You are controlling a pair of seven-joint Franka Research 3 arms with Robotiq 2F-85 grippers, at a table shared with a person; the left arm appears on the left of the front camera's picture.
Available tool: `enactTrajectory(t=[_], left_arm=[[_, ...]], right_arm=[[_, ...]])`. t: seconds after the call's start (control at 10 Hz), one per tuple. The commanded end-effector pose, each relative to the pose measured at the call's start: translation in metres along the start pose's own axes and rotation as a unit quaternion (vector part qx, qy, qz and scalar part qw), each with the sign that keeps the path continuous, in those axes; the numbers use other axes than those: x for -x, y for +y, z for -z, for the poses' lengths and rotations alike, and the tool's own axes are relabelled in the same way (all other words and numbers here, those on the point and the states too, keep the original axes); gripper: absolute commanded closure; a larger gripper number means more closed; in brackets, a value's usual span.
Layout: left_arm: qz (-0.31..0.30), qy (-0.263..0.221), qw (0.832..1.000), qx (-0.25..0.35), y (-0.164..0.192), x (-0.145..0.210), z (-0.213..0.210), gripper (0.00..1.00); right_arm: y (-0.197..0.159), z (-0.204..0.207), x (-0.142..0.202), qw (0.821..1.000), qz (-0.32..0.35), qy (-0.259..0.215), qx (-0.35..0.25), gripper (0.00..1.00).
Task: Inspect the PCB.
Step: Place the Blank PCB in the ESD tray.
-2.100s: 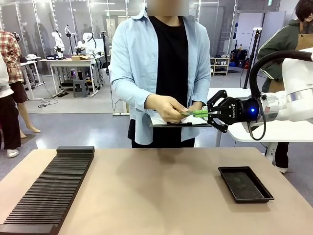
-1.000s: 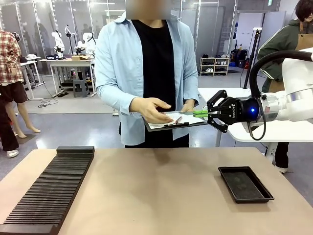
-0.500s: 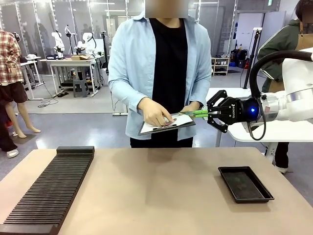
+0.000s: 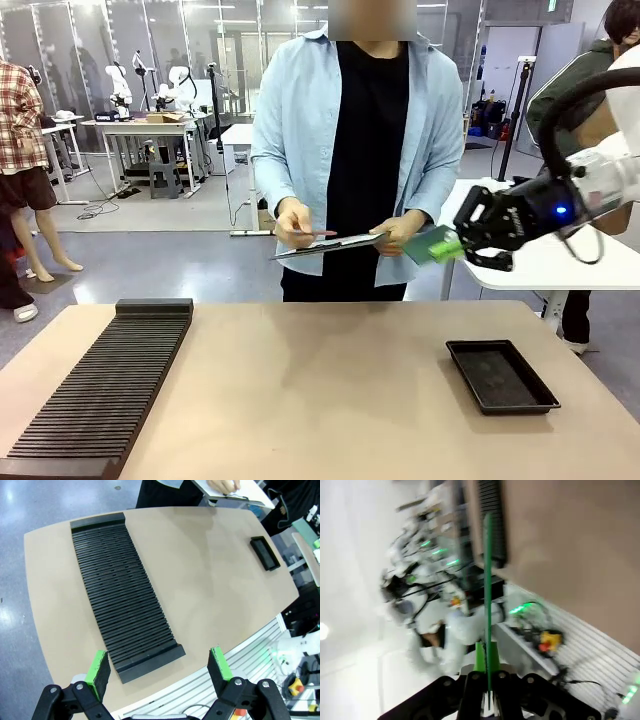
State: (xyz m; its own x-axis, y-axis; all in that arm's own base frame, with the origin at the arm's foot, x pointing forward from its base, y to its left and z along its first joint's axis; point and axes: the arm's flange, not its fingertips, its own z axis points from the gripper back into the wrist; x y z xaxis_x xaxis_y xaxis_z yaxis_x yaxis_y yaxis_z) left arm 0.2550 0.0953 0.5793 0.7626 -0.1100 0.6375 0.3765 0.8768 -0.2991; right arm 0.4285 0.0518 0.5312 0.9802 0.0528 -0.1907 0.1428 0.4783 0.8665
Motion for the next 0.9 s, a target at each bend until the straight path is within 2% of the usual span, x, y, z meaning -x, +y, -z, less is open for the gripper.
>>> enactTrajectory(t=[0.0,0.2,0.4,0.6,0.8], left_arm=[[-0.007,0.002,1.000,-0.009,-0.002,0.001,0.000,0.00],[-0.007,0.002,1.000,-0.009,-0.002,0.001,0.000,0.00],[-0.007,0.002,1.000,-0.009,-0.002,0.001,0.000,0.00],[-0.007,0.002,1.000,-0.009,-0.002,0.001,0.000,0.00],[-0.007,0.002,1.000,-0.009,-0.002,0.001,0.000,0.00]], right_arm=[[-0.009,-0.014,0.014,0.995,0.050,-0.033,0.078,0.97],[-0.029,-0.014,0.013,0.980,0.062,-0.067,0.175,0.97],[-0.049,-0.014,0.011,0.953,0.012,-0.079,0.292,0.97],[-0.075,-0.010,-0.006,0.936,-0.004,-0.053,0.349,0.97],[-0.091,0.003,-0.024,0.919,-0.009,-0.092,0.383,0.97]])
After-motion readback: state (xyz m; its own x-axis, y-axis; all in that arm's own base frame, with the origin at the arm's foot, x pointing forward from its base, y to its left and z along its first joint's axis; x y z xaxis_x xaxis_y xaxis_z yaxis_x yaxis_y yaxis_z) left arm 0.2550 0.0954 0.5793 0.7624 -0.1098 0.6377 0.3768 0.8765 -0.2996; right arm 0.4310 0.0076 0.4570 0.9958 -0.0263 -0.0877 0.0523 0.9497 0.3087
